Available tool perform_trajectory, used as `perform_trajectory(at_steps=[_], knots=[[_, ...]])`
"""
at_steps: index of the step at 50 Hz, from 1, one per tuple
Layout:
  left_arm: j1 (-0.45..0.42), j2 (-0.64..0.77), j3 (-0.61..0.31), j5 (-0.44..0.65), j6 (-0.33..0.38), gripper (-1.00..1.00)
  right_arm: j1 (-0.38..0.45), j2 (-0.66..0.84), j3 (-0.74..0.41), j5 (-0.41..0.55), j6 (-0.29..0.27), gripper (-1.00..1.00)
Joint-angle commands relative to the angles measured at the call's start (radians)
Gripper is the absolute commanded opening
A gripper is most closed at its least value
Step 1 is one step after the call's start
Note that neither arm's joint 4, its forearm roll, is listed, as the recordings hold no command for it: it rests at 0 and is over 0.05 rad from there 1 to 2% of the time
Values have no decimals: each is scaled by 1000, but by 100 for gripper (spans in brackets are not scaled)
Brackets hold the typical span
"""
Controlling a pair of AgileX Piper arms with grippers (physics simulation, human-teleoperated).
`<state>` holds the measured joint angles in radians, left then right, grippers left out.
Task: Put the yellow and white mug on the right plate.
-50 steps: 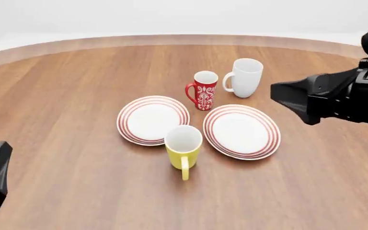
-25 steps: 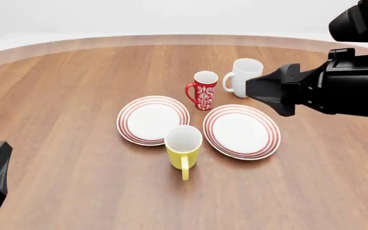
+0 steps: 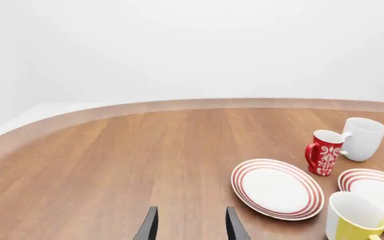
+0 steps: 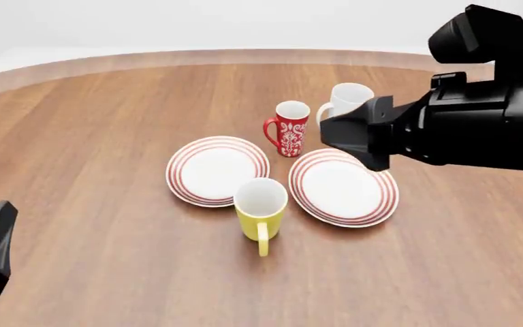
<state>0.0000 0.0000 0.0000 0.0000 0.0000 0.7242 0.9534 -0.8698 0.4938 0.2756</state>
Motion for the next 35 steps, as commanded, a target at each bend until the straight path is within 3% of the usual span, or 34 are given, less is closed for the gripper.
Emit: perform_trajectory(at_steps=[1, 12, 20, 21, 23, 30, 35], knots=[[0, 0, 0, 0, 0, 100, 15, 5, -1, -11, -5, 100], [0, 0, 0, 0, 0, 100, 15, 5, -1, -11, -5, 100], [0, 0, 0, 0, 0, 100, 34, 17, -15, 0, 35, 100], [0, 0, 0, 0, 0, 100, 37, 15, -7, -4, 87, 100], [0, 0, 0, 0, 0, 100, 43, 34, -17, 1, 82, 100], [0, 0, 0, 0, 0, 100, 65, 61, -25, 4, 168, 100], [0, 0, 0, 0, 0, 100, 72, 74, -15, -2, 199, 100]])
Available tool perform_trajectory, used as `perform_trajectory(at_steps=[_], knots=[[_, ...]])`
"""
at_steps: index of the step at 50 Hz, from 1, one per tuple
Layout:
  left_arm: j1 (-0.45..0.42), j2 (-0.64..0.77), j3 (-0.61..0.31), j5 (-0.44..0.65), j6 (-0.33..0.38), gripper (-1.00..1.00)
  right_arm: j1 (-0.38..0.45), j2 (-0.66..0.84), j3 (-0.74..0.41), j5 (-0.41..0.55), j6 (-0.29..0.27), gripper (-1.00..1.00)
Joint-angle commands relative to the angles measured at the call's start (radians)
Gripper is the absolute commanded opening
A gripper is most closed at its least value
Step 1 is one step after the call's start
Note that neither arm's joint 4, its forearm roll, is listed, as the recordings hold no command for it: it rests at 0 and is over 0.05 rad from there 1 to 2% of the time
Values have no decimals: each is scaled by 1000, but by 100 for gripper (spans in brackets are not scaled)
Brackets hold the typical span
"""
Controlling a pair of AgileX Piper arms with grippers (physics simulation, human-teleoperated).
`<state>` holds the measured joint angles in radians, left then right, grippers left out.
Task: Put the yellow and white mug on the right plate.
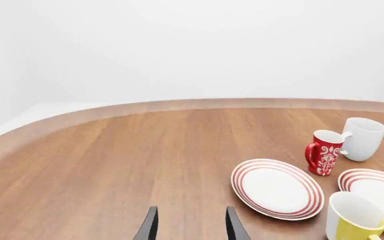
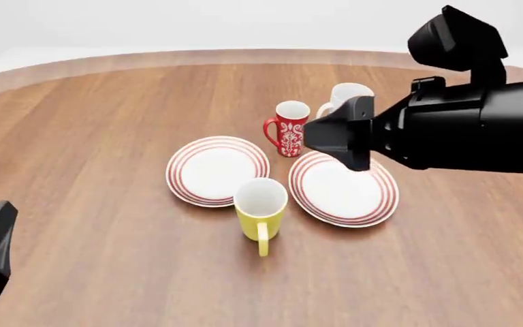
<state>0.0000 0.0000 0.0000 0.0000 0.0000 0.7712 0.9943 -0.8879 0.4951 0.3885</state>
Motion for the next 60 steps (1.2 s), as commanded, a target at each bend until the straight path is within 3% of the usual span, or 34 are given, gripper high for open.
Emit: perform_trajectory(at_steps=[1, 15, 18, 19, 22, 23, 24, 33, 47, 60], knots=[[0, 0, 0, 0, 0, 100, 27, 36, 5, -6, 96, 100], [0, 0, 0, 0, 0, 100, 24, 129, -80, 64, 83, 100], [0, 0, 0, 0, 0, 100, 13, 160, -112, 94, 29, 100], [0, 0, 0, 0, 0, 100, 15, 157, -107, 91, 54, 100], [0, 0, 0, 0, 0, 100, 16, 170, -124, 110, 45, 100], [0, 0, 0, 0, 0, 100, -8, 201, -141, 157, -33, 100], [0, 0, 0, 0, 0, 100, 27, 197, -145, 139, 22, 100], [0, 0, 0, 0, 0, 100, 72, 231, -184, 165, 93, 100], [0, 0, 0, 0, 0, 100, 72, 259, -183, 163, 104, 100], [0, 0, 0, 0, 0, 100, 65, 274, -137, 104, 139, 100]])
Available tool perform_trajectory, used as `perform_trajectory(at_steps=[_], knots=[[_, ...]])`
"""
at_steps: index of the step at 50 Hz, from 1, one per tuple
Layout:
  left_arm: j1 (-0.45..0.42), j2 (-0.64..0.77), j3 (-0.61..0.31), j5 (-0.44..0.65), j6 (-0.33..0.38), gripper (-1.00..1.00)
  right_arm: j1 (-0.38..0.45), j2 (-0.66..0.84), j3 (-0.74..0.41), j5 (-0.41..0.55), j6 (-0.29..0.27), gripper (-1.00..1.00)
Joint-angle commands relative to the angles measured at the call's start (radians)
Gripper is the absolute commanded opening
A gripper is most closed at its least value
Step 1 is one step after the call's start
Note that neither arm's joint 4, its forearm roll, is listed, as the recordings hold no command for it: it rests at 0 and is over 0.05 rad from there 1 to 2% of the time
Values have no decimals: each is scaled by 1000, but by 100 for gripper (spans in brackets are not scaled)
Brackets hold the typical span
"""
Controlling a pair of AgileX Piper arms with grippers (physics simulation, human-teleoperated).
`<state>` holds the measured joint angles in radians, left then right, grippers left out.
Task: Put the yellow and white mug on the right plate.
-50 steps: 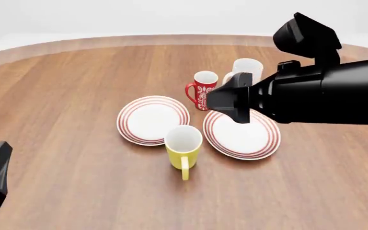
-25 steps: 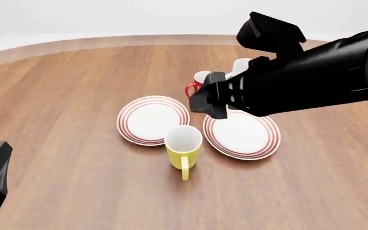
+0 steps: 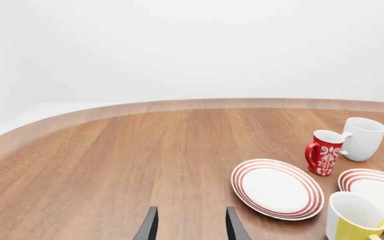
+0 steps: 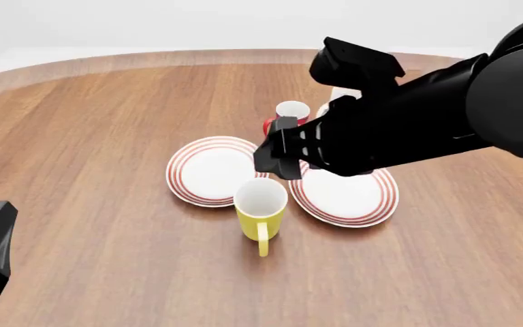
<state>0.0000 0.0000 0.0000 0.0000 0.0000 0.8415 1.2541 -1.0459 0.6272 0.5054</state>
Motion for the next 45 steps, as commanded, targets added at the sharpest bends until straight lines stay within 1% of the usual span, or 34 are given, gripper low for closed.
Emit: perform_trajectory(at_steps=[1, 8, 23, 27, 34, 36, 45], knots=[[0, 0, 0, 0, 0, 100, -5, 17, 19, -28, 23, 100], [0, 0, 0, 0, 0, 100, 3, 49, 30, -41, 39, 100], [0, 0, 0, 0, 0, 100, -6, 87, 45, -49, 49, 100], [0, 0, 0, 0, 0, 100, -17, 92, 56, -61, 45, 100], [0, 0, 0, 0, 0, 100, -16, 105, 72, -90, 55, 100], [0, 0, 0, 0, 0, 100, -30, 105, 83, -100, 49, 100], [0, 0, 0, 0, 0, 100, -32, 130, 87, -126, 57, 100]])
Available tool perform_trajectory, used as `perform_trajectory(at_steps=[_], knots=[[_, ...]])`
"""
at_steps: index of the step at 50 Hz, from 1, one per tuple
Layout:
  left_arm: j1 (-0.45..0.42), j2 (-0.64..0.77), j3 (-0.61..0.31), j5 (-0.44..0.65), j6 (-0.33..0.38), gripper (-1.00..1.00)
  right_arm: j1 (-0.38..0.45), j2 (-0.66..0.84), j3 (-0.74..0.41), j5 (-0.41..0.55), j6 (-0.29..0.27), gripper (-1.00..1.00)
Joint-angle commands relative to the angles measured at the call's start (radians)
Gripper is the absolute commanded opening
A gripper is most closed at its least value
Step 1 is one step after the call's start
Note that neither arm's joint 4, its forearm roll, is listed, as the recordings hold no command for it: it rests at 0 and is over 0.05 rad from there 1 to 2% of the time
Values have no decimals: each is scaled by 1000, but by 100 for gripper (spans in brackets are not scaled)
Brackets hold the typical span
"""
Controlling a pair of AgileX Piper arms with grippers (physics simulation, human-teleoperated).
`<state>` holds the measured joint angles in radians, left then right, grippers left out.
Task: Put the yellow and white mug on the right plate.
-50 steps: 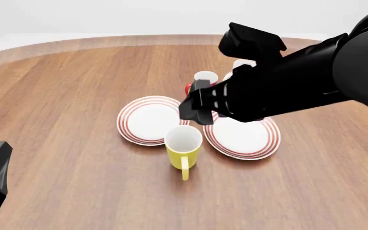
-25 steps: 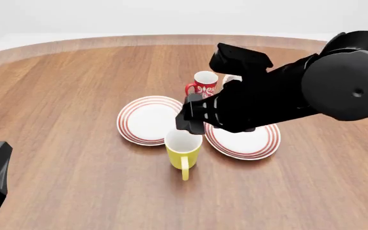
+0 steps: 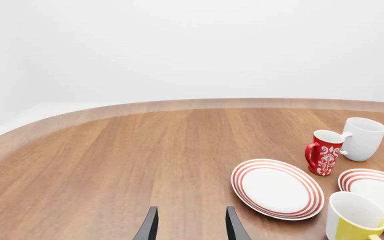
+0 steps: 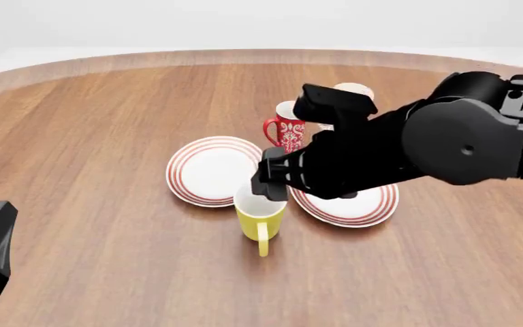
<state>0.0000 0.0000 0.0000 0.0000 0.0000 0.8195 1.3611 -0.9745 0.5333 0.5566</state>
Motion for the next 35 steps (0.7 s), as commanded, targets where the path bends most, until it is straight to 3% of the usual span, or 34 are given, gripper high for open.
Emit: perform_trajectory(at_steps=[1, 35], knots=[[0, 0, 0, 0, 0, 100, -6, 28, 18, -36, 9, 100], [0, 0, 0, 0, 0, 100, 9, 130, 67, -173, 55, 100]])
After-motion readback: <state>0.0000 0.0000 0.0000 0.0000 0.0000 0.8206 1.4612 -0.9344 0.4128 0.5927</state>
